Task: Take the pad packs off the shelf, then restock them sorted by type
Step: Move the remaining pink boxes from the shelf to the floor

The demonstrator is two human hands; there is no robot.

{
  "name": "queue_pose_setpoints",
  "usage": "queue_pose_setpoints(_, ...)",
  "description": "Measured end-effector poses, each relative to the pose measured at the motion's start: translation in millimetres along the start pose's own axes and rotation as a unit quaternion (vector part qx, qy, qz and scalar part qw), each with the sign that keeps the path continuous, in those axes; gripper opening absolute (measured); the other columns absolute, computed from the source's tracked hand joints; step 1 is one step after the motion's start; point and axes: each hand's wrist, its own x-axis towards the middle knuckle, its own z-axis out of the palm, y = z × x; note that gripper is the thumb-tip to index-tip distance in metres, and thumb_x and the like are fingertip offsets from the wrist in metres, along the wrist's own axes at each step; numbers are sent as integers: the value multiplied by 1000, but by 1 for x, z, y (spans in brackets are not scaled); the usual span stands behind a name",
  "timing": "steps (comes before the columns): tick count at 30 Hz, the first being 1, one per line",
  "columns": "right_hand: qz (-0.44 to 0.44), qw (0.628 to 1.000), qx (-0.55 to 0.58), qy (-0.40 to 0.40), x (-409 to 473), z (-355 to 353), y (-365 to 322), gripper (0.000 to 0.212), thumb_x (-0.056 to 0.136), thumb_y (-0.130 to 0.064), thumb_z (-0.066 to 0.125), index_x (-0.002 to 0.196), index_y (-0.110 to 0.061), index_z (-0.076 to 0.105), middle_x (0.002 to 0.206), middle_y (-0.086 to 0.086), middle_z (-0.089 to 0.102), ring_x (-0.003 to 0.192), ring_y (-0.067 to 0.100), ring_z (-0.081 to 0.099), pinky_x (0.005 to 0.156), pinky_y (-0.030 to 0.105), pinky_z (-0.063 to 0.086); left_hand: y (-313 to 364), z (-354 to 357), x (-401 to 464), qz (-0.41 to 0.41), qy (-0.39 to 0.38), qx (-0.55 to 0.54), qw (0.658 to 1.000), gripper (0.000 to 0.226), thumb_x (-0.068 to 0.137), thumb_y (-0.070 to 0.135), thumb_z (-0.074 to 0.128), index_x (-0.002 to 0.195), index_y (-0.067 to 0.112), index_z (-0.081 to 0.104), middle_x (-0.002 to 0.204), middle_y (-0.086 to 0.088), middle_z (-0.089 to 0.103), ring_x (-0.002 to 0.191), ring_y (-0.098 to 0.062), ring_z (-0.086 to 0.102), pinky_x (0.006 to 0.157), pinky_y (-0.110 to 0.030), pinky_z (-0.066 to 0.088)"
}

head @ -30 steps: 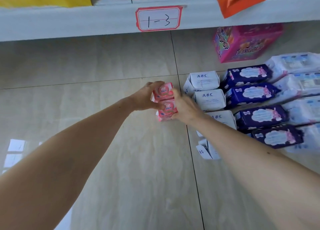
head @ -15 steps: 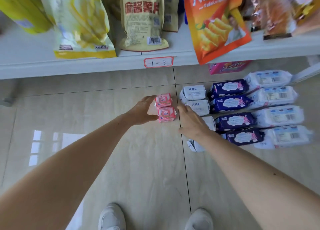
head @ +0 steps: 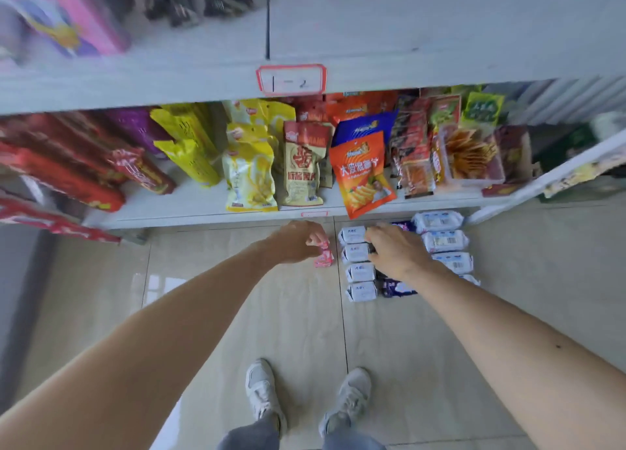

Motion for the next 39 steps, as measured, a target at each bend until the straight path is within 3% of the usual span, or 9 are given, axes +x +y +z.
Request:
queue_pose_setpoints(6, -26, 996, -69, 55, -69, -136, 0, 5, 91, -14, 57, 94, -11, 60, 102, 4, 59, 91, 25, 61, 63, 33, 45, 109, -89, -65, 48, 46, 132, 989, 24, 90, 29, 59, 113, 21, 61, 117, 3, 62, 110, -16, 56, 93, -39, 48)
queue_pose_setpoints(11, -47, 988, -94, 117, -100, -213, 0, 9, 92, -19, 57, 97, -12, 61, 101, 2, 56, 84, 21, 59, 62, 33, 48, 167, -144, -98, 77, 102, 140, 982, 22, 89, 26, 58, 110, 22, 63, 113, 4, 65, 103, -13, 60, 89, -36, 51)
queue_pose_setpoints(14, -49, 982, -96, 158, -100, -253, -2, 12, 91, -22, 59, 98, -13, 61, 99, 2, 56, 83, 19, 59, 68, 36, 54, 187, -180, -107, 88, 133, 159, 974, 23, 89, 28, 60, 110, 22, 64, 112, 6, 65, 102, -12, 59, 86, -31, 49)
queue_pose_setpoints(20, -64, 971, -95, 209, -57, -315, -10, 14, 89, -15, 56, 100, -12, 64, 105, 3, 57, 89, 24, 59, 69, 37, 50, 191, -259, -87, 103, 179, 207, 956, 22, 88, 29, 62, 108, 21, 64, 113, 5, 65, 107, -15, 58, 93, -40, 48)
queue_pose_setpoints(24, -57, 971, -96, 210, -3, -344, -16, 24, 88, -15, 56, 112, -11, 59, 113, 6, 56, 98, 28, 59, 74, 37, 49, 182, -311, -57, 104, 187, 245, 946, 23, 89, 31, 61, 110, 22, 63, 116, 4, 64, 108, -16, 58, 95, -41, 47)
queue_pose_setpoints(27, -51, 975, -71, 204, 41, -360, -21, 39, 87, -16, 57, 125, -16, 50, 123, 5, 53, 110, 28, 55, 79, 39, 48, 171, -349, -36, 104, 180, 267, 941, 23, 90, 30, 60, 111, 21, 63, 119, 3, 63, 108, -16, 57, 97, -40, 46)
queue_pose_setpoints(31, -58, 977, -55, 197, 89, -378, -27, 70, 84, -12, 61, 144, -25, 27, 144, 3, 35, 124, 29, 42, 88, 42, 44, 160, -396, -12, 102, 167, 291, 937, 25, 90, 30, 60, 113, 22, 62, 120, 3, 61, 111, -17, 55, 99, -41, 44)
queue_pose_setpoints(37, -28, 989, -60, 136, 150, -394, -34, 61, 91, -21, 56, 145, -25, 28, 150, 5, 29, 133, 31, 31, 101, 44, 32, 150, -438, 21, 98, 163, 298, 936, 27, 89, 31, 59, 114, 21, 62, 124, 4, 59, 116, -18, 53, 101, -42, 42)
queue_pose_setpoints(39, -36, 987, -96, 126, 161, -397, -33, 61, 91, -24, 56, 145, -31, 28, 151, 0, 27, 133, 29, 31, 99, 40, 33, 148, -444, 30, 96, 157, 301, 936, 28, 90, 30, 59, 115, 20, 61, 124, 3, 59, 117, -18, 52, 101, -42, 41)
